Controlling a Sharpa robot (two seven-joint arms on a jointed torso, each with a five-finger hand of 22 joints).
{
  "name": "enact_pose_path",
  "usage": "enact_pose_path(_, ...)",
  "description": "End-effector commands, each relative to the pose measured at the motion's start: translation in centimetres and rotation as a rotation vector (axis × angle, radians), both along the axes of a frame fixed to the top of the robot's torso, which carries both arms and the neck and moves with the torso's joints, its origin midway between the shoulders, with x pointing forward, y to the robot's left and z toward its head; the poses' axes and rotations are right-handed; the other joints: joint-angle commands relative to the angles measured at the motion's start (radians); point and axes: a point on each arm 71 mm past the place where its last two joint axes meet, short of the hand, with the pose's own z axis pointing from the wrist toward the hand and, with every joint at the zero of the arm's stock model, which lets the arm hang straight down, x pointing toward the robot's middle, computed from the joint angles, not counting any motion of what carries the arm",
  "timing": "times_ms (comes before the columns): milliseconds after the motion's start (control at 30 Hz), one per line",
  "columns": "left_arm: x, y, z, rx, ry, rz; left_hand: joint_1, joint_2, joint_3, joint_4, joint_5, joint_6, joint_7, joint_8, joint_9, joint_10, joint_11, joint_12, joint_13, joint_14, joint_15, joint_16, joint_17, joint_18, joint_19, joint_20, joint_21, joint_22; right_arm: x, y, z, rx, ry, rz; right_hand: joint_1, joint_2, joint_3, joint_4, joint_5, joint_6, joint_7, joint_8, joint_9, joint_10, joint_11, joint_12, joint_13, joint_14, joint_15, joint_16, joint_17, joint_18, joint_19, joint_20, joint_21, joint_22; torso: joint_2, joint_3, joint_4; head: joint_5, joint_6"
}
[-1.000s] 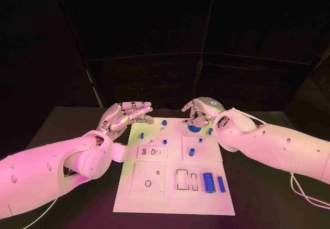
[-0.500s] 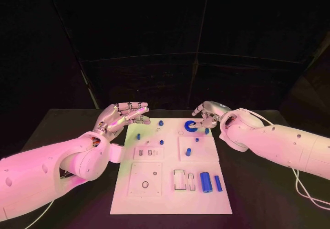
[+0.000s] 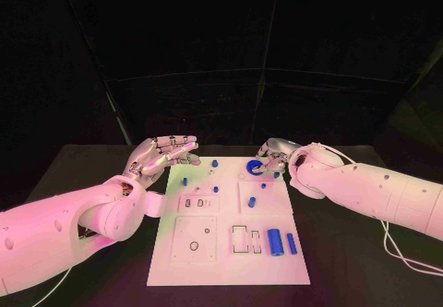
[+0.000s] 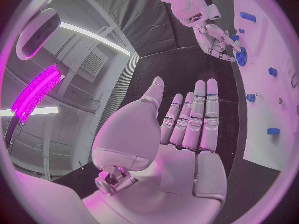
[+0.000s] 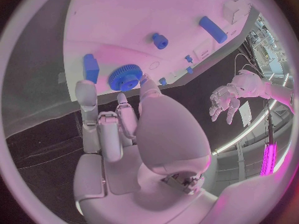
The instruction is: Assemble the parts on the task board
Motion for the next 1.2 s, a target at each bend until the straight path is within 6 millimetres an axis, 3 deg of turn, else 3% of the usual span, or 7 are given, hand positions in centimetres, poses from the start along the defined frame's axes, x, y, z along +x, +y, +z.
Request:
enact_pose_path(33,0.0,-0.1,0.2,-0.003,-0.013,-0.017,-0.001,0.004,0.001,-0.005,0.003,-0.006,0.036,-0.003,-0.001,-0.003,0.001,-0.005,-0.001,0.000,0.000,0.004,0.001,0.011,0.005,-0.001,0.006,0.001,0.1,0.0,0.0,-0.025,0.013,-0.004,0.017,0.004,0.003,-0.010,-0.002,0.000,-0.003,0.009,0.000,0.007,-0.002,0.005,0.005,0.084,0.008,0.005,0.165,-0.016,0.003,0.000,0.005,0.002,0.000,0.0000,-0.0004,0.000,-0.002)
enact_pose_path(167,0.0,-0.2,0.1,-0.002,-0.011,-0.018,-0.002,0.004,0.001,-0.005,0.003,-0.006,0.036,-0.003,-0.001,-0.003,0.001,-0.005,-0.001,0.000,0.000,0.004,0.001,0.011,0.005,-0.001,0.006,0.002,0.2,0.1,0.0,-0.029,0.011,-0.005,0.045,0.029,0.022,-0.031,-0.005,0.004,-0.005,0.015,0.000,0.011,-0.003,0.012,0.015,0.084,0.007,0.006,0.166,-0.016,0.001,-0.001,0.007,0.002,0.000,0.0007,-0.0003,-0.002,-0.002)
enact_pose_path(600,0.0,-0.3,0.1,-0.002,-0.009,-0.019,-0.003,0.005,0.000,-0.004,0.003,-0.007,0.037,-0.004,-0.001,-0.004,0.002,-0.006,-0.001,-0.001,0.000,0.004,0.001,0.011,0.005,-0.001,0.006,0.002,0.3,0.6,-0.3,-0.042,0.035,0.010,0.049,0.040,0.033,-0.049,-0.015,0.027,-0.009,0.031,0.001,0.048,-0.006,0.053,0.071,0.086,0.005,0.011,0.179,-0.017,0.005,-0.003,0.016,0.013,0.001,0.0006,-0.0006,-0.002,-0.006)
enact_pose_path(900,0.0,-0.2,0.1,-0.001,-0.008,-0.017,-0.004,0.006,0.000,-0.004,0.003,-0.008,0.037,-0.004,-0.001,-0.005,0.002,-0.007,-0.001,-0.001,0.000,0.004,0.001,0.010,0.005,-0.001,0.006,0.002,0.4,0.5,-0.2,-0.035,0.019,0.008,0.086,0.097,0.114,-0.088,-0.046,0.098,-0.024,0.054,0.001,0.068,-0.021,0.075,0.103,0.088,-0.008,0.014,0.188,-0.019,0.013,-0.013,0.028,0.029,0.000,-0.0001,-0.0008,0.003,-0.007)
enact_pose_path(1200,0.0,-0.2,0.1,0.000,-0.008,-0.016,-0.004,0.006,0.001,-0.003,0.003,-0.008,0.037,-0.005,-0.001,-0.006,0.002,-0.007,-0.001,-0.002,0.001,0.004,0.001,0.010,0.005,-0.001,0.006,0.002,-0.1,1.3,0.6,0.015,-0.062,0.035,0.096,0.090,0.187,-0.125,-0.028,0.126,-0.031,0.047,-0.005,0.082,-0.028,0.088,0.125,0.090,-0.014,0.016,0.195,-0.021,0.016,-0.021,0.035,0.037,0.001,0.0011,0.0004,0.008,-0.004)
